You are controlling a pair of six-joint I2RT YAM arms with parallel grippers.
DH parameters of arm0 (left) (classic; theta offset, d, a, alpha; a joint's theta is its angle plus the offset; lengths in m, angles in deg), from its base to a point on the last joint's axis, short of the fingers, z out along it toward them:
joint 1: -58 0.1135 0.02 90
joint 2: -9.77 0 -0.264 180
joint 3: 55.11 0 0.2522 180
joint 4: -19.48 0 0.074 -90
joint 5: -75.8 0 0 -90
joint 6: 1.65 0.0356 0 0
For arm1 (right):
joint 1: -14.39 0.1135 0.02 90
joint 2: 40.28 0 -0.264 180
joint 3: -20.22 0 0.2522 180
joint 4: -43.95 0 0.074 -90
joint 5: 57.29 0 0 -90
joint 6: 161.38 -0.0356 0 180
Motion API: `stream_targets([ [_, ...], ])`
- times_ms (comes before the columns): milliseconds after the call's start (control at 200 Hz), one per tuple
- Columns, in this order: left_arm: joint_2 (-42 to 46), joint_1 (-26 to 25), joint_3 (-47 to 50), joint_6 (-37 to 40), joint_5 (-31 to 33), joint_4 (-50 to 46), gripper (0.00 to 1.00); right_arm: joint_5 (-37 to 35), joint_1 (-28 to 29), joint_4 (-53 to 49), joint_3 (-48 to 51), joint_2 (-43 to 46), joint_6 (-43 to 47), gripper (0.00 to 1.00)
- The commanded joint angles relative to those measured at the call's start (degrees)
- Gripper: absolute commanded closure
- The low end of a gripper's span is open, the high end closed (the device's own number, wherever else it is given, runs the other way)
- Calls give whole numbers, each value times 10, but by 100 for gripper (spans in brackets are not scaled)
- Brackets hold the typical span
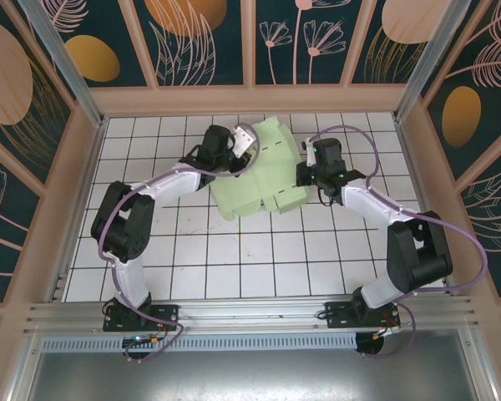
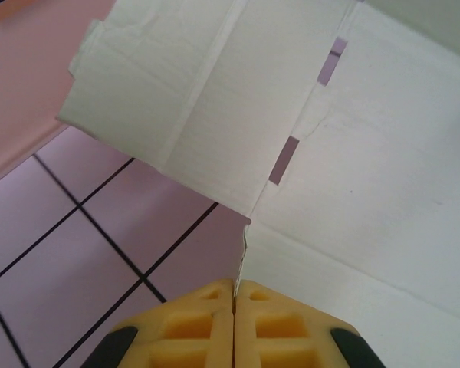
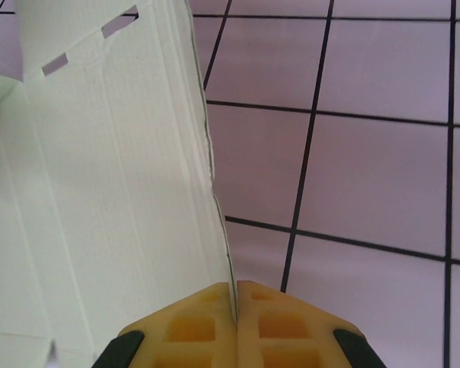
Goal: Fold the paper box
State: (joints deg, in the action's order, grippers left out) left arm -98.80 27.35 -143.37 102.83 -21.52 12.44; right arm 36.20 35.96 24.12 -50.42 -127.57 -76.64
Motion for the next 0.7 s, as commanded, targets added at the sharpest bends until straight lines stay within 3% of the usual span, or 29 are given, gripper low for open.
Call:
stream_targets([
  [0,28,-28,50,31,132,96,93,-2,4,13,-19,-7,-58,100],
  [200,1,-77,75,98,289,165,93,36,7,23,-32,-15,-75,100],
  [325,-17,-98,94,130,338,223,93,47,8,29,-34,-17,-78,100],
  [435,-28,-112,109,158,364,264,92,47,8,27,-36,-18,-77,100],
  [696,-25,-112,98,156,329,234,92,44,8,19,-44,-17,-65,100],
])
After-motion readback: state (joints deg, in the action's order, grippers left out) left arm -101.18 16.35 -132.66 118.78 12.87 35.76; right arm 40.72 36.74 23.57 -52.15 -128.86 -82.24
